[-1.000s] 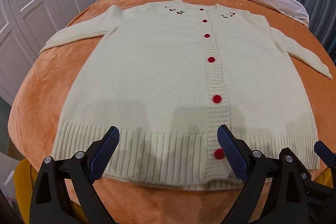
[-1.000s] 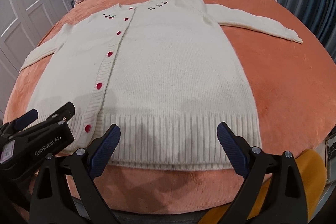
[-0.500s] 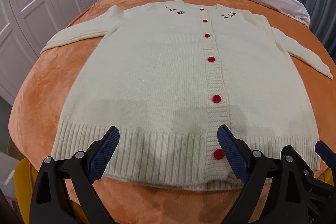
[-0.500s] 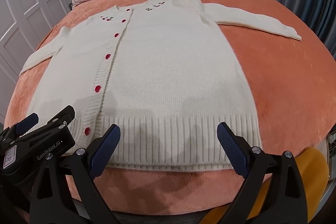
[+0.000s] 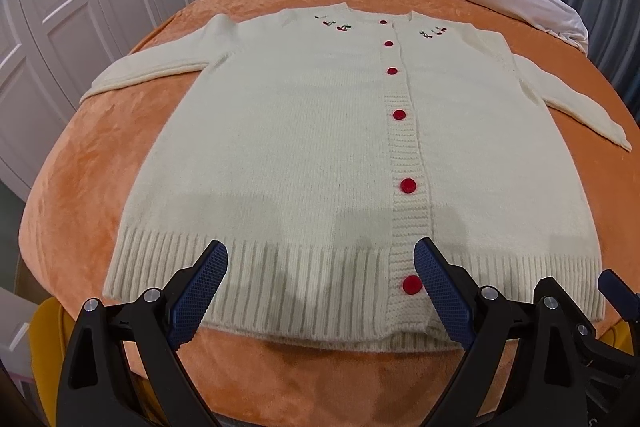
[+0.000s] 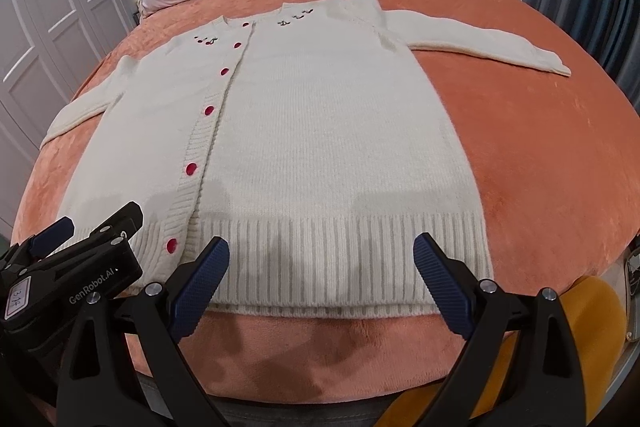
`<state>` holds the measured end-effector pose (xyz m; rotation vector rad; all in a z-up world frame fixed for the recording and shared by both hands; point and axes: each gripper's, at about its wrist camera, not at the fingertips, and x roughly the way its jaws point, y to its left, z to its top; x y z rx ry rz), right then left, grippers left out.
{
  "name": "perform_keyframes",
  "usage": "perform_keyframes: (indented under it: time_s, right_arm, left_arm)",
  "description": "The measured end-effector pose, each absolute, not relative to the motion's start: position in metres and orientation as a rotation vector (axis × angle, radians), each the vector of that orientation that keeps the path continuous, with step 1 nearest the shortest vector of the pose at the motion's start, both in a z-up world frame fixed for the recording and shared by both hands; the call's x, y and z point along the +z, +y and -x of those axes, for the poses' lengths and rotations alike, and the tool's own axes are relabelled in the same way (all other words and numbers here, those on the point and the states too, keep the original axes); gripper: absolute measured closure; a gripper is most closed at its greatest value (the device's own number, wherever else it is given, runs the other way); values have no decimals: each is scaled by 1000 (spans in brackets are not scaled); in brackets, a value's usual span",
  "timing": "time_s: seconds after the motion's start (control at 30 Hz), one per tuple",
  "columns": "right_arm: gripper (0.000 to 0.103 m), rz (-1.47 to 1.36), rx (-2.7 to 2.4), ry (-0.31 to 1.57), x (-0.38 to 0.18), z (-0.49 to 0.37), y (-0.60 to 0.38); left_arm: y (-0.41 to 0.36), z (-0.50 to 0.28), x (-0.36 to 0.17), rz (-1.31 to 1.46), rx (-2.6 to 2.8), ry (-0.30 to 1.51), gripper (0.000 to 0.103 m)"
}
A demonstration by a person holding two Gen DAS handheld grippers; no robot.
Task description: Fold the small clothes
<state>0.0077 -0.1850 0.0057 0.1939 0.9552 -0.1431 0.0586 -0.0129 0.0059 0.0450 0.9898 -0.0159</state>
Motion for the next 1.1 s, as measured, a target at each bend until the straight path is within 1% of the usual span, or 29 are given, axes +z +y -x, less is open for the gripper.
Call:
perform_keyframes:
  time_s: [0.23,0.37,0.53,0.63,0.8,0.97,1.1]
  right_arm:
    - [12,-202,-135,970,-1,-14,-190]
    - [11,-222,-130,962,-2,-30,-220]
    - [11,-401,-234,930,-3,-67,-333]
    - [11,-535,-365,892,-7,-95,-437]
    - [11,-688,-554,820,-21,-128,-572]
    - [11,-910,-672,722,-45,-136,-659]
    - [11,-944,-703,688,-58,-146,-678]
  left_arm:
    - [-18,-66,-1,-42,-42,1030,10]
    - [-20,-79,-6,-28,-63,1065,10]
    - [-14,-107,-4,-30,-38,1055,10]
    - [-14,-131,-2,-58,-2,1046,10]
    - [-22,-176,-1,-97,46,1039,10]
    - [-30,-214,-4,-95,79,1041,10]
    - [-36,-239,-9,-118,95,1038,10]
